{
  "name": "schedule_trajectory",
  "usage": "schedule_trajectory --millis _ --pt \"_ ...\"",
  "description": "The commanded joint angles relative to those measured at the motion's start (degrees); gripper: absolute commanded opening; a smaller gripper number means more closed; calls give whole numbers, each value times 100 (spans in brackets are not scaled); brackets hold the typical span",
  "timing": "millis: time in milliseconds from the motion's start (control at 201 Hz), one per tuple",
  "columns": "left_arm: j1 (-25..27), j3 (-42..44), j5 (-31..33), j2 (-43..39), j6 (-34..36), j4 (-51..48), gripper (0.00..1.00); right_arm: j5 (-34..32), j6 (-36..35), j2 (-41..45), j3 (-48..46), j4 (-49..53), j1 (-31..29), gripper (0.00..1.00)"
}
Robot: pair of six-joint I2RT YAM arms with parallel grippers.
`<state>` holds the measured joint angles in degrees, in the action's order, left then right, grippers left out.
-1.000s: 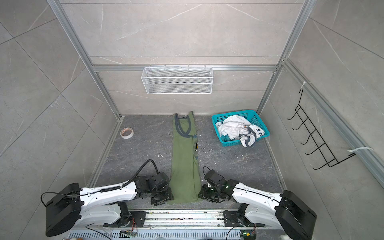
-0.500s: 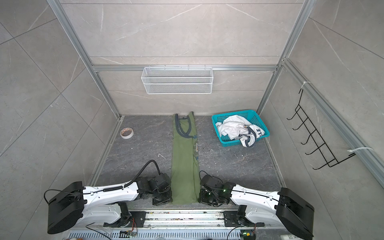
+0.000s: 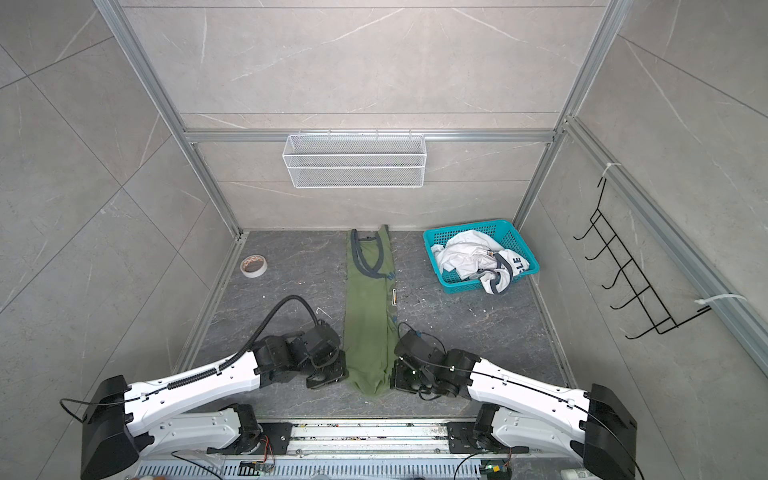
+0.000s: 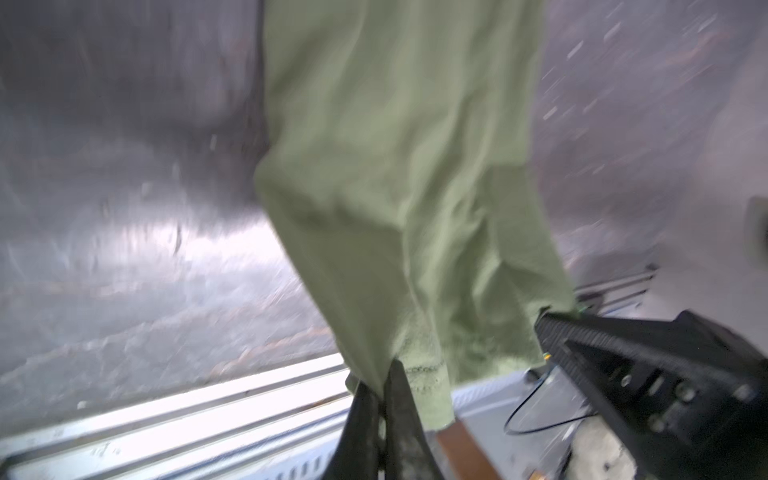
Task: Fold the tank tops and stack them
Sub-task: 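Grasp the strip's near end with both grippers side by side, then lift the near end with both grippers and fold it away over the strip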
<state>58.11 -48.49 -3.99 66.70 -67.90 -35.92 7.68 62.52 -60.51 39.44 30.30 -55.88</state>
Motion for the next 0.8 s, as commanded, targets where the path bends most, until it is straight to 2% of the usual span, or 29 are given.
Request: schedule_trajectory --millis 0,194,478,791 --pt "-457 -496 365 345 784 -175 5 -247 -759 -210 361 375 548 0" --pt "-1264 -1357 473 1316 1511 240 3 -346 -1704 -1279 1480 110 1249 0" --pt "-2418 -2311 54 2458 2135 997 4 -171 -2422 -2796 2775 -495 2035 0" --pt "-3030 -3545 -312 3818 2366 1088 6 101 -2777 -4280 3979 -606 2578 0"
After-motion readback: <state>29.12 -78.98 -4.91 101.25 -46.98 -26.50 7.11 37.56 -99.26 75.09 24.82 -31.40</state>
